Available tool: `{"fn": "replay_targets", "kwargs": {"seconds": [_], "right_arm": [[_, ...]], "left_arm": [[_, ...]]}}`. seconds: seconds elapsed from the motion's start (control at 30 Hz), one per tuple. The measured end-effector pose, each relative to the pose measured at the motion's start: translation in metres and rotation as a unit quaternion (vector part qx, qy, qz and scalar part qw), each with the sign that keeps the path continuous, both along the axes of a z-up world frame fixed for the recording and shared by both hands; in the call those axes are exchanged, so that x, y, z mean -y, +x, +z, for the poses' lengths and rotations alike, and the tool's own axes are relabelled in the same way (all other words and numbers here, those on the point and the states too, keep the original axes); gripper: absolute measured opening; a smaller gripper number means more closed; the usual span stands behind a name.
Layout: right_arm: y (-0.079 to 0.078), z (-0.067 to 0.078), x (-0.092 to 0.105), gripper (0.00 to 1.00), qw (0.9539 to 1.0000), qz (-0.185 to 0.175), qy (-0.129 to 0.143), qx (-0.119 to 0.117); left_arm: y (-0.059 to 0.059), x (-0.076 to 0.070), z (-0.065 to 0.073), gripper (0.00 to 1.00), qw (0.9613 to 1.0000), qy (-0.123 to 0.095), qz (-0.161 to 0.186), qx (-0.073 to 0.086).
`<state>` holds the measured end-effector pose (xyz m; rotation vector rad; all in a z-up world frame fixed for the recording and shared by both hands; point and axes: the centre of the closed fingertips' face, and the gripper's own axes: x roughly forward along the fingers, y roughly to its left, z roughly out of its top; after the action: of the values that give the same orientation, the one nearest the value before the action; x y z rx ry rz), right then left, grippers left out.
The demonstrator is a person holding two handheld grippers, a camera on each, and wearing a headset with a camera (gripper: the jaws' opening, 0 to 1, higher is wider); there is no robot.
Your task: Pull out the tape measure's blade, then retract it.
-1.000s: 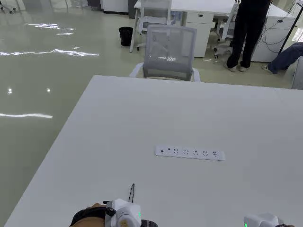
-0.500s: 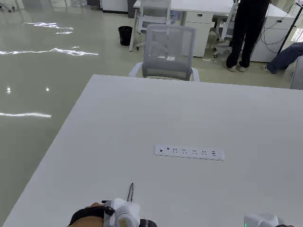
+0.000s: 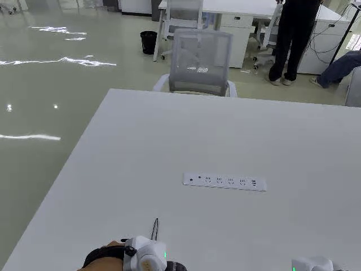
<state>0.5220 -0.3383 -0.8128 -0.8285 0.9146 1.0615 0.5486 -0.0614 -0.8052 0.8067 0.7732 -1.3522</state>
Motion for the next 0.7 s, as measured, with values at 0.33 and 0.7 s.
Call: {"fn": "replay_targets", "kwargs": {"seconds": [0.33, 0.7], "right_arm": [[0.005, 0.005, -0.014, 0.58, 0.9992, -0.029, 0.021, 0.014], [0.013, 0.015, 0.001, 1.00, 0.9875, -0.146, 0.058, 0.017]], "left_arm": [[0.000, 0.000, 0.000, 0.30, 1.0000, 0.001, -0.001, 0.002], [0.000, 0.000, 0.000, 0.30, 1.0000, 0.004, -0.002, 0.005]]}}
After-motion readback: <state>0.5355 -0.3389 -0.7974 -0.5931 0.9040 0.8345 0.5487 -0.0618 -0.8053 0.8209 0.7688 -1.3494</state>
